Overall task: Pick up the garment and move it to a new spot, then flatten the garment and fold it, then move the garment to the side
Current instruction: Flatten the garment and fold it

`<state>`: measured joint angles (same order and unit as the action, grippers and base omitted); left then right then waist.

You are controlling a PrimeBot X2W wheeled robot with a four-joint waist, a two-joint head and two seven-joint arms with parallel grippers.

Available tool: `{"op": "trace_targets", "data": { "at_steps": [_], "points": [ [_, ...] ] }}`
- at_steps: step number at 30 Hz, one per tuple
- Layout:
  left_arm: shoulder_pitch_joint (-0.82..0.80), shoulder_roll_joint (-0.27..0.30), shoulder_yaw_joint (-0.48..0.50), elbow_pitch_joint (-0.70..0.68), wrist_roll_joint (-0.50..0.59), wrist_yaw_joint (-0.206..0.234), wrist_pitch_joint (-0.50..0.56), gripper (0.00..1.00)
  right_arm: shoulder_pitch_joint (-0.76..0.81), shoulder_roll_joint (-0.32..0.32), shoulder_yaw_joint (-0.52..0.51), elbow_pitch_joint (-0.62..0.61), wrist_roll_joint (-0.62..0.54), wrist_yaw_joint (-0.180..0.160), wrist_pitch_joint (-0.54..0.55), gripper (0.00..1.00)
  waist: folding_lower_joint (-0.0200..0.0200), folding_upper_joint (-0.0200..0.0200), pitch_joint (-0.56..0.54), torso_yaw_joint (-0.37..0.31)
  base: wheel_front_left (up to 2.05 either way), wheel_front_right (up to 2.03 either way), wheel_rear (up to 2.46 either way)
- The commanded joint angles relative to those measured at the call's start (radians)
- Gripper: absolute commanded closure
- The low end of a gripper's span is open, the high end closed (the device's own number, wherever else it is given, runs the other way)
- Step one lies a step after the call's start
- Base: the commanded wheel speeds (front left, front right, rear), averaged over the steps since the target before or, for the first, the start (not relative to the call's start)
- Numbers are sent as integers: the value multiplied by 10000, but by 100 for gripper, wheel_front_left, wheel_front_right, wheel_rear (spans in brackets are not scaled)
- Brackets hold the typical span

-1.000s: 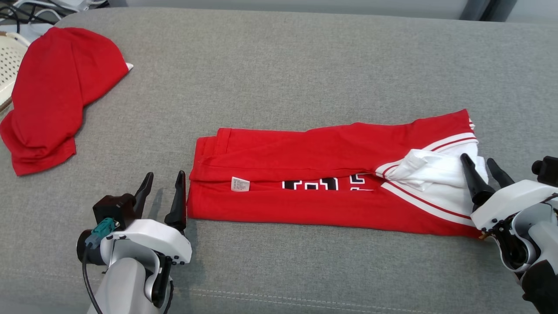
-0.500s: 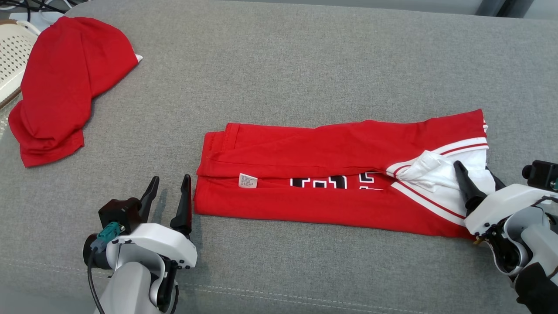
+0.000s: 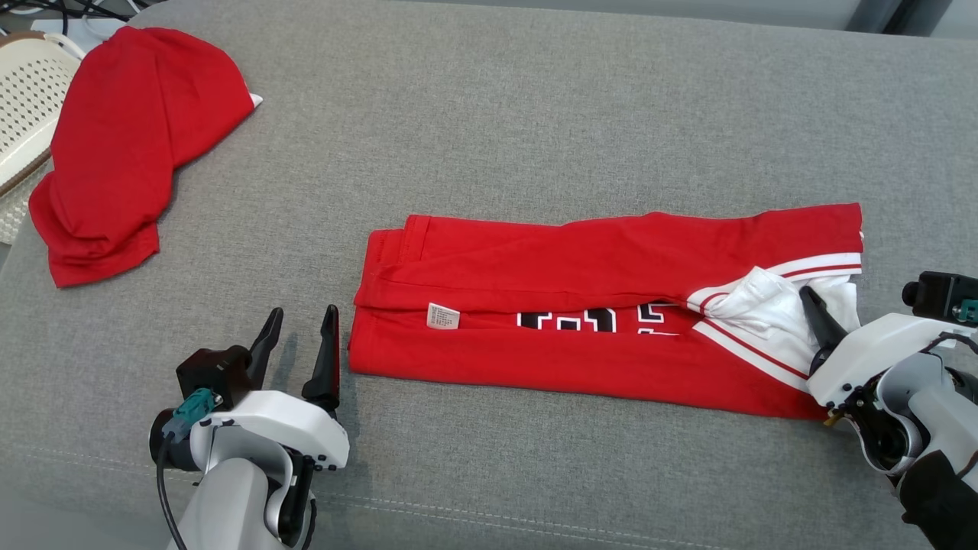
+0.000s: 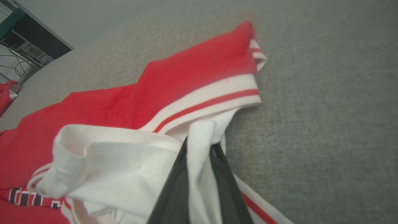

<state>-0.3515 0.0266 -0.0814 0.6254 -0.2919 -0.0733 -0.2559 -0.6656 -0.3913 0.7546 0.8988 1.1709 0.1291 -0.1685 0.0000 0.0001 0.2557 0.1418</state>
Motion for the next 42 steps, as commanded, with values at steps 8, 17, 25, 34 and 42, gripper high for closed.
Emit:
{"op": "trace_targets", "data": {
  "at_steps": [8,17,25,34,42],
  "points": [
    [203,237,419,-176,66,60,-59,0,275,-318,-33,352,403,16,-432,100,0,-1,-217,-177,0,0,0],
    [345,237,301,-105,-17,37,-59,0,82,-736,-8,44,374,16,-702,100,0,-1,-338,-397,0,0,0],
    [372,237,71,-66,-158,36,-59,0,-204,-922,1147,-2405,-160,16,-308,100,0,-1,-348,-436,0,0,0],
    [361,237,-444,-59,-542,90,-59,0,-1048,-537,2124,-4223,-706,16,700,100,0,-1,-306,-166,0,0,0],
    [380,237,-1560,-266,-1258,208,-59,0,-1868,756,3066,-3981,-1090,16,1665,100,0,-1,-265,866,0,0,0]
  ]
}}
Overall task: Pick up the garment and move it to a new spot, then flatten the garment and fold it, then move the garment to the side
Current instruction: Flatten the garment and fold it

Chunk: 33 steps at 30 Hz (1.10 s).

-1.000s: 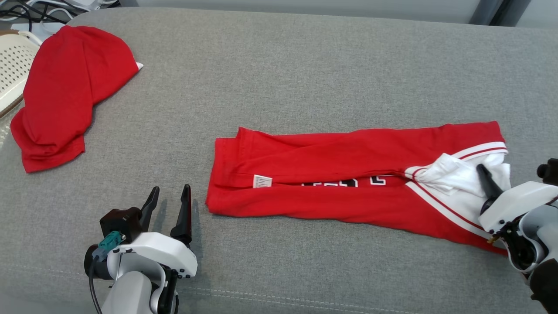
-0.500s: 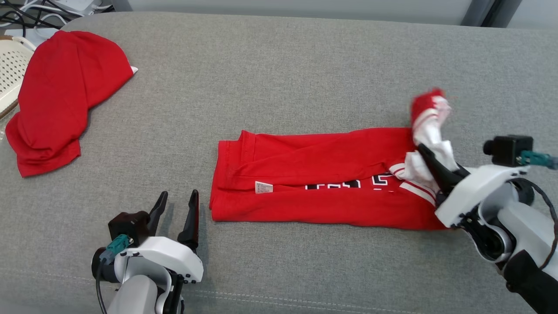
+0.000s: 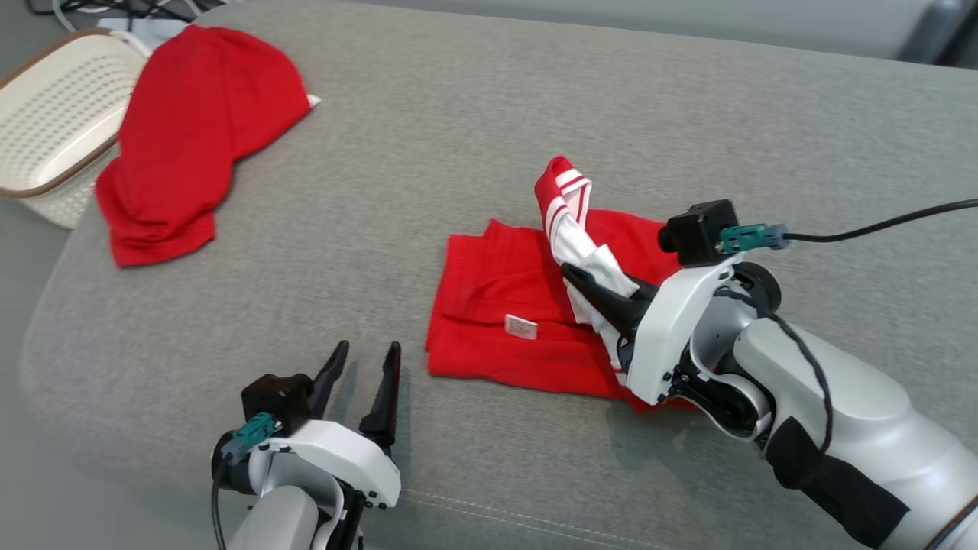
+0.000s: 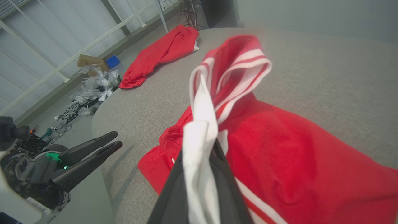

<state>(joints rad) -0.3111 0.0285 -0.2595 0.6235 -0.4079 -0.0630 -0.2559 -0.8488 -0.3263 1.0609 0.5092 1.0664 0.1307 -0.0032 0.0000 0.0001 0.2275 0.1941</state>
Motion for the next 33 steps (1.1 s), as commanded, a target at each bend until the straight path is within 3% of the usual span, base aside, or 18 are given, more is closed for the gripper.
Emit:
{"op": "trace_targets", "data": {
  "at_steps": [1,15,16,17,23,27,33],
  "points": [
    [-4,218,72,-279,-191,129,-59,0,-87,233,100,65,-50,0,79,100,0,-1,19,516,0,0,0],
    [209,218,-1130,-571,-1047,374,-59,0,-583,1083,371,2530,-15,0,-416,98,0,-1,190,2432,0,0,0],
    [212,218,-1173,-584,-1084,387,-59,0,-621,1142,313,2759,37,0,-465,76,0,-1,203,2504,0,0,0],
    [213,218,-1202,-595,-1115,401,-59,0,-708,1201,263,2975,10,0,-612,0,0,-1,215,2569,0,0,0],
    [269,218,-1116,-634,-1118,517,-59,0,-963,1518,-42,3233,340,0,-1445,0,0,-1,166,2542,0,0,0],
    [285,218,-801,-647,-934,530,-59,0,-1242,924,-850,2710,705,0,-2378,0,0,-1,52,2090,0,0,0],
    [232,218,-620,-682,-735,476,-59,0,-801,-46,-2205,2699,712,0,-2576,0,0,-1,-58,1567,0,0,0]
  ]
}}
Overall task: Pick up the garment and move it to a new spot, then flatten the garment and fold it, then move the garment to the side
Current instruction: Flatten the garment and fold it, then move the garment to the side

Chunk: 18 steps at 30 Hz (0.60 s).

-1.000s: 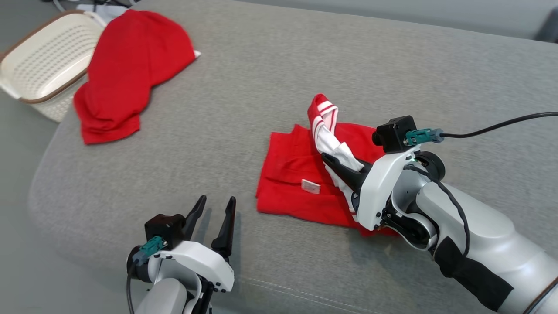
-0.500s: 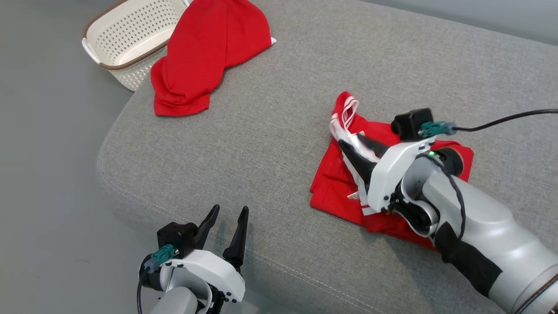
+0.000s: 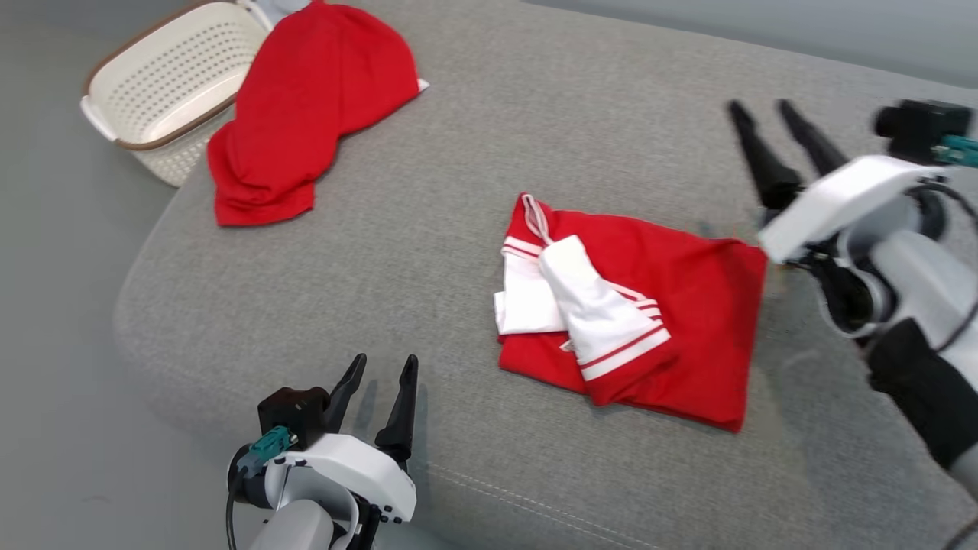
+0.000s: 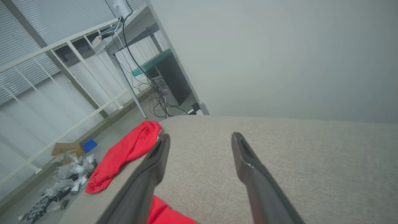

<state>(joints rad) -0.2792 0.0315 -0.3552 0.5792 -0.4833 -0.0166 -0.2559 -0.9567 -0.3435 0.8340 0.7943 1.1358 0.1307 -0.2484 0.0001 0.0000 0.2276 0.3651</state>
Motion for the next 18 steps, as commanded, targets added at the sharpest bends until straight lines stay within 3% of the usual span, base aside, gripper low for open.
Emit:
{"op": "trace_targets", "data": {
  "at_steps": [1,8,18],
  "points": [
    [-97,187,370,-249,58,8,-59,0,454,-38,-146,-115,-150,0,-126,0,-1,0,-79,-228,0,0,0],
    [-127,187,532,-230,278,-89,-59,0,2074,-103,-981,-24,-773,0,-131,0,-1,0,-125,-515,0,0,0],
    [-55,187,515,-211,356,-143,-59,0,3188,371,-877,217,-665,0,-132,0,-1,0,-192,-336,0,0,0]
  ]
}}
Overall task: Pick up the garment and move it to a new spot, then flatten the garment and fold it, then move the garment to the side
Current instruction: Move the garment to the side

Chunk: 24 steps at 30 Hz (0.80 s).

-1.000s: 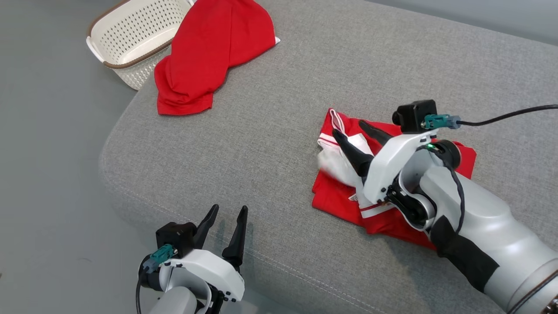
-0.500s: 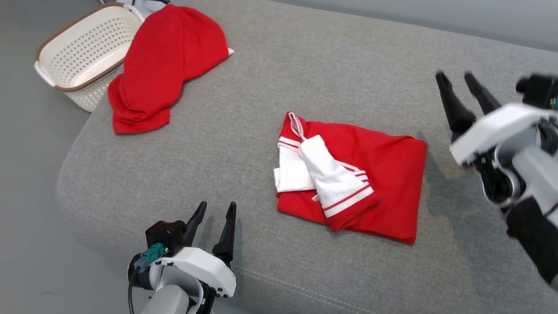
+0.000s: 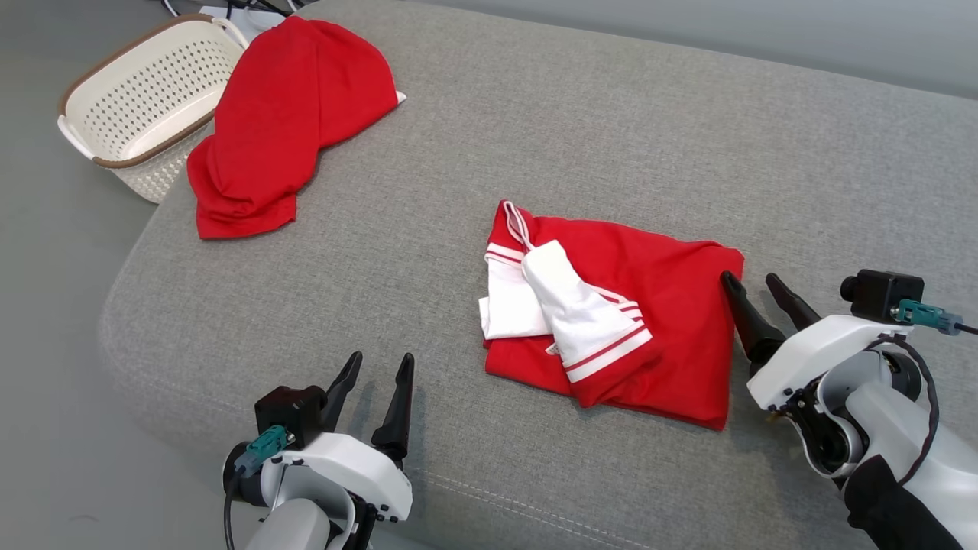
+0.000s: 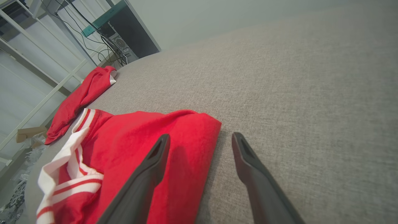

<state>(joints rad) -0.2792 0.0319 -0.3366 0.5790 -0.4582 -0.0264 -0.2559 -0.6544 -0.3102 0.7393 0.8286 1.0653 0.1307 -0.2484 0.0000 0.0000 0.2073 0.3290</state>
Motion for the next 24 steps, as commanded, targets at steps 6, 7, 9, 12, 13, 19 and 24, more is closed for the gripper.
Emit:
{"op": "trace_targets", "data": {
  "at_steps": [6,7,9,12,13,19,24],
  "points": [
    [-27,183,341,-228,134,-39,-59,0,165,126,168,99,51,0,-133,0,0,0,63,188,0,0,0],
    [-24,183,337,-233,129,-36,-59,0,149,144,212,174,57,0,-110,0,0,0,65,209,0,0,0],
    [-17,183,310,-246,107,-22,-59,0,112,191,294,326,90,0,-27,0,0,0,63,253,0,0,0],
    [10,183,319,-296,-9,18,-59,0,63,243,443,471,112,0,38,57,0,0,47,314,0,0,0],
    [11,183,331,-330,-21,29,-59,0,47,255,487,470,127,0,35,92,0,0,46,333,0,0,0],
    [12,183,372,-528,-25,76,-59,0,-277,60,469,333,34,0,-70,100,0,0,74,338,0,0,0],
    [66,183,452,-582,-26,97,-59,0,-540,-245,351,-33,-198,0,-116,100,0,0,-40,192,0,0,0]
  ]
}}
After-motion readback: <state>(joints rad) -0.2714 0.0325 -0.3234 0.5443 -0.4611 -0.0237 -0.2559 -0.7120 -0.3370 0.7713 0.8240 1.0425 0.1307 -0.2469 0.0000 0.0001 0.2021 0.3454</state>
